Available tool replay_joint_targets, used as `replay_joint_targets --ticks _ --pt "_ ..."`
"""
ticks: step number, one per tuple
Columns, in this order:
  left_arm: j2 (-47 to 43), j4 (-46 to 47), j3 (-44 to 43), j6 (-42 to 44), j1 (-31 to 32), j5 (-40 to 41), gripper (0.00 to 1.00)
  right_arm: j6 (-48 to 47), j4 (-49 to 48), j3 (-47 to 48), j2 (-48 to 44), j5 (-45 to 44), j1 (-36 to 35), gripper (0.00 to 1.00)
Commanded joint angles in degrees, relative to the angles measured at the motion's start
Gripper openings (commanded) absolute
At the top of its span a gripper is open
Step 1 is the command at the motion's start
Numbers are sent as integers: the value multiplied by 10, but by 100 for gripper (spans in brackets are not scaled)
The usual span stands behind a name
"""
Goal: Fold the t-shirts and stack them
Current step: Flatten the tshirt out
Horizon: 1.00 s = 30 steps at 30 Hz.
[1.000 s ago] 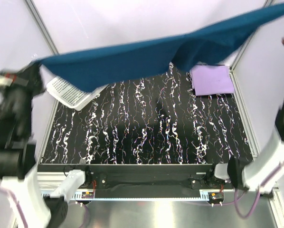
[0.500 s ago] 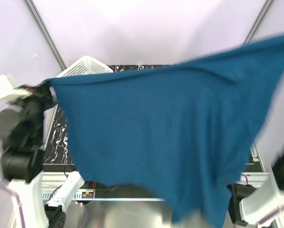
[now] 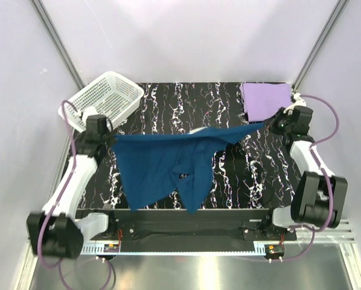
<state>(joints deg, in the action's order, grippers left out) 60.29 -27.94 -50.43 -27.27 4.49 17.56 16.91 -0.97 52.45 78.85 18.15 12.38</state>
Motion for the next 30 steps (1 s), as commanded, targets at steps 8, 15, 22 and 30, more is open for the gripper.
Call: replay_joint_targets --ticks 8,15,22,30 --pt "196 143 -46 11 -38 45 0 25 -152 89 126 58 -3 0" --pt "224 146 -116 8 -43 -2 0 19 -32 248 184 52 -16 0" --pt "145 124 -232 27 -43 5 0 14 98 474 183 48 -15 0" --pt "-4 96 -316 86 -44 -29 0 -28 210 576 66 37 -14 0"
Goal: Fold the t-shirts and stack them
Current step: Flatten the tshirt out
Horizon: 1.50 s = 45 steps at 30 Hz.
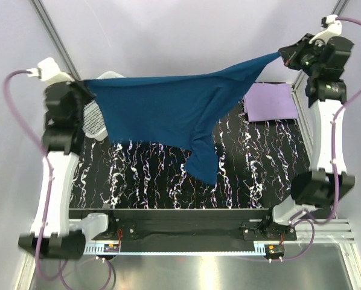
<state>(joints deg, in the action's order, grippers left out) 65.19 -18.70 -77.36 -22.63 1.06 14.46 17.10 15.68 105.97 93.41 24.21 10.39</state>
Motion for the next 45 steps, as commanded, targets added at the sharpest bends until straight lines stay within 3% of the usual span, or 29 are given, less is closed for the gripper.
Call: replay_joint_targets --ticks 1,12,21,29,34,40,45 --pt "-83 -7 -65 44 -9 -3 0 -35 51 42 -96 -24 6 0" --pt "-280 -53 -161 74 14 -7 0 -41 110 14 -378 -44 6 0" --pt "-337 -64 -198 65 39 -40 0 -37 118 13 -519 -26 0 0" --pt "-340 -27 -129 58 39 -37 0 -26 95 -30 -522 -28 0 0" --pt "-314 32 -84 66 39 -23 0 -20 28 -89 -482 -23 0 0" --pt "-217 142 -45 86 39 -7 0 -23 -87 -124 -373 -23 0 0" --pt "-81 243 -60 92 39 -14 0 -44 -150 -82 -255 -25 0 0"
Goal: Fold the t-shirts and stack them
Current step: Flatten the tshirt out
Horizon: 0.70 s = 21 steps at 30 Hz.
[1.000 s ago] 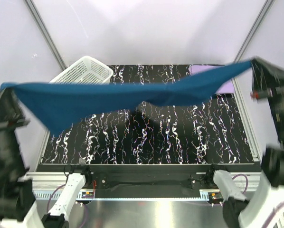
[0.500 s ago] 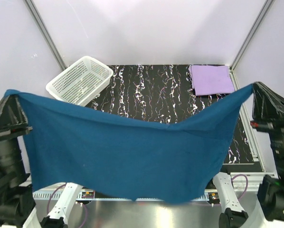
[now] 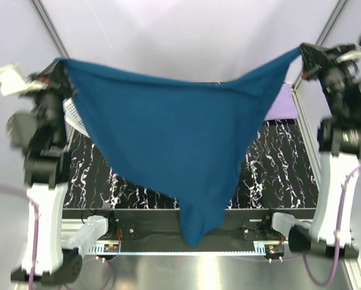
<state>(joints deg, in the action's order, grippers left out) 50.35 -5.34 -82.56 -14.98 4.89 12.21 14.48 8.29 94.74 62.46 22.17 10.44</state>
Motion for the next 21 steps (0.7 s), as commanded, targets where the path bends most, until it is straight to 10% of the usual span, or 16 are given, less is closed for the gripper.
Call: replay_joint_targets --ticks 1,10,21 --pt "85 120 -24 17 0 7 0 -19 -95 42 90 1 -1 0" --pt "179 146 -93 27 -8 -8 0 -26 -111 140 170 0 -1 0" --pt "30 77 -34 28 -14 -4 0 -41 -29 81 42 -12 -1 0"
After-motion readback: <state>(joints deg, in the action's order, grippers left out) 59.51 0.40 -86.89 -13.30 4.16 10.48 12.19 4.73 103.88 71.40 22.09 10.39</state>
